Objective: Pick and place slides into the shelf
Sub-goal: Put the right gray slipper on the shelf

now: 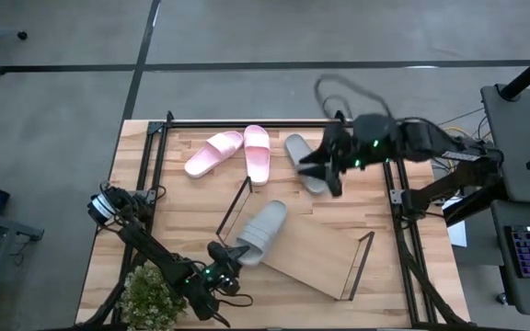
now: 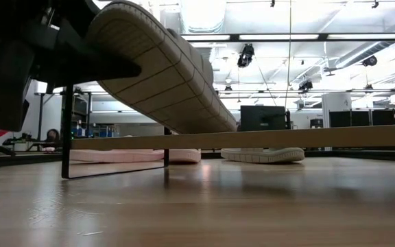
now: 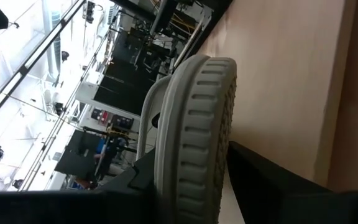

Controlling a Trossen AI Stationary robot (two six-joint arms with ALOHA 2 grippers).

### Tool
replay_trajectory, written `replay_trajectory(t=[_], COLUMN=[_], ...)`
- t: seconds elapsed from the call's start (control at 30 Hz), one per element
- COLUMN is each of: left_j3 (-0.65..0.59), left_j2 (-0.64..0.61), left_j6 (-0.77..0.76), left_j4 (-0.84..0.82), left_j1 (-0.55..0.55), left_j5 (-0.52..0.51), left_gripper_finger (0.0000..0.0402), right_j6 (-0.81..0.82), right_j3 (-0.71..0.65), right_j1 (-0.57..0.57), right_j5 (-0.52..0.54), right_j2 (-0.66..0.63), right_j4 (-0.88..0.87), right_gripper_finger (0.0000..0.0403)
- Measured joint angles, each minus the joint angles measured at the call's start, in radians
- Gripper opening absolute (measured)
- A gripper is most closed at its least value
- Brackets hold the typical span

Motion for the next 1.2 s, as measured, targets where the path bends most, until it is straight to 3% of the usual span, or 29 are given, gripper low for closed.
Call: replay_trajectory(t=[0.33,0.5,0.77,0.93,1.1,1.2], left_j3=[0.013,0.011,0.011,0.01,0.008,0.007], left_j2=[-0.023,-0.038,-0.053,-0.056,-0.056,-0.057], left_j6=[-0.002,-0.033,-0.025,-0.025,-0.024,-0.024], left_j4=[0.001,-0.002,-0.005,-0.008,-0.01,-0.011], left_j1=[0.0,0.001,0.003,0.003,0.003,0.003], left_j5=[-0.001,-0.002,-0.002,-0.001,-0.001,-0.001], left_gripper_finger=[0.014,0.014,0.014,0.014,0.014,0.014], right_j6=[-0.252,-0.262,0.044,0.125,0.193,0.178], right_j3=[-0.001,-0.001,-0.005,-0.024,-0.084,-0.148], right_j1=[0.272,0.35,0.367,0.376,0.361,0.342], right_j5=[0.352,0.495,0.491,0.489,0.419,0.309], right_j2=[0.169,0.254,0.369,0.415,0.408,0.382], right_j4=[-0.087,-0.086,-0.056,-0.024,0.027,0.152], right_gripper_finger=[0.0153,0.0154,0.0165,0.0169,0.0169,0.0168])
